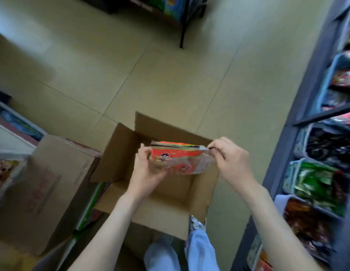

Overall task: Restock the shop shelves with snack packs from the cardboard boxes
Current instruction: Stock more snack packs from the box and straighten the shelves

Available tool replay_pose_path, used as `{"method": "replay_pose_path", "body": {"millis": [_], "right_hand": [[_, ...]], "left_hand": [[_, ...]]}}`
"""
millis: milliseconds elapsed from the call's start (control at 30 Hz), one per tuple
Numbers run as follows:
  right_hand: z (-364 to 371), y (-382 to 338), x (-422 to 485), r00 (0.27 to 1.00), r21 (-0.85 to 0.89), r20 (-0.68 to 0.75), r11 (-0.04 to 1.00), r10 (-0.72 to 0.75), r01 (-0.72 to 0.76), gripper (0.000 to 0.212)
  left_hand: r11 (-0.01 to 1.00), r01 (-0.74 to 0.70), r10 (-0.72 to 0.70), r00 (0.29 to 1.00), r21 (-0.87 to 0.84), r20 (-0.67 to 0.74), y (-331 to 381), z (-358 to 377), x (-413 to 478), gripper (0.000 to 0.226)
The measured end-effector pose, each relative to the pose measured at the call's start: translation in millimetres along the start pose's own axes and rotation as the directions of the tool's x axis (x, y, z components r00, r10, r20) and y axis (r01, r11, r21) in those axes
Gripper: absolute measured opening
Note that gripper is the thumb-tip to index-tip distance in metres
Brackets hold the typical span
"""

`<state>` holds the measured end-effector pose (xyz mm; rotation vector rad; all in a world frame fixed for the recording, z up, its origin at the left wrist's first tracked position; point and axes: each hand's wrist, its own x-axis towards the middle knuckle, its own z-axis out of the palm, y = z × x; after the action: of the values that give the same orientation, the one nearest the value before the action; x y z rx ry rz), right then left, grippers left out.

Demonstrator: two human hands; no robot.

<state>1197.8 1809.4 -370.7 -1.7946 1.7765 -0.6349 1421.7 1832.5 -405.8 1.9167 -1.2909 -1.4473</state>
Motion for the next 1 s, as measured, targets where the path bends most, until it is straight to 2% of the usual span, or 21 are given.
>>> {"method": "replay_pose_path", "body": {"millis": [67,133,200,267,333,433,500,600,700,767,900,1000], "right_hand": [[-66.2,-21.6,-10.9,0.998,0.052,-0.035,0.997,0.058,-0.056,0.012],[-129.2,-45.0,-28.6,0.989,0.143,-0.09,0.984,0.119,-0.106,0.021],[-179.2,-66.1,-56.4,0.964,0.181,-0.199,0.973,0.175,-0.14,0.054],[-215.0,-82.0,-89.8,0.924,0.089,-0.331,0.981,0.194,-0.174,0.091],[-243.6,-96.6,-129.7,0.888,0.071,-0.414,0.979,0.201,-0.189,0.109],[-285.7,-128.3,-186.1,0.879,0.319,-0.362,0.928,0.309,-0.194,0.107],[-309.7,-147.0,-218.5,0.884,0.397,-0.359,0.906,0.301,-0.147,0.106],[-336.7,-169.9,-261.3,0.826,0.365,-0.498,0.928,0.262,-0.074,0.109],[-353.9,-189.4,-311.6,0.763,0.328,-0.603,0.944,0.233,-0.029,0.104],[-360.8,-203.2,-351.2,0.733,0.316,-0.642,0.949,0.223,-0.012,0.102],[-367.2,-223.8,-433.3,0.664,0.28,-0.729,0.957,0.166,0.069,0.1],[-369.6,-239.8,-484.0,0.651,0.231,-0.752,0.967,0.106,0.109,0.098]], "left_hand": [[0.996,-0.087,0.085,0.989,0.009,0.123,61.4,-9.6,-25.2,0.063],[0.986,-0.168,0.167,0.956,-0.013,0.243,116.9,-10.0,-55.4,0.059],[0.972,-0.212,0.232,0.922,-0.098,0.309,157.6,-6.1,-91.1,0.05],[0.948,-0.188,0.265,0.911,-0.255,0.315,195.1,0.4,-133.2,0.041],[0.908,-0.164,0.302,0.893,-0.384,0.333,222.4,9.4,-169.3,0.042],[0.865,-0.177,0.386,0.834,-0.47,0.395,258.1,18.6,-216.1,0.046],[0.843,-0.212,0.455,0.771,-0.494,0.446,281.3,25.9,-248.7,0.048],[0.769,-0.311,0.579,0.708,-0.558,0.404,304.5,39.0,-299.7,0.053],[0.649,-0.492,0.729,0.621,-0.58,0.289,309.9,48.8,-359.4,0.082],[0.567,-0.588,0.801,0.556,-0.577,0.221,304.9,51.4,-405.8,0.092],[0.468,-0.656,0.874,0.444,-0.592,0.199,282.3,52.0,-493.9,0.093],[0.391,-0.683,0.913,0.372,-0.617,0.167,263.8,49.5,-544.1,0.089]]}}
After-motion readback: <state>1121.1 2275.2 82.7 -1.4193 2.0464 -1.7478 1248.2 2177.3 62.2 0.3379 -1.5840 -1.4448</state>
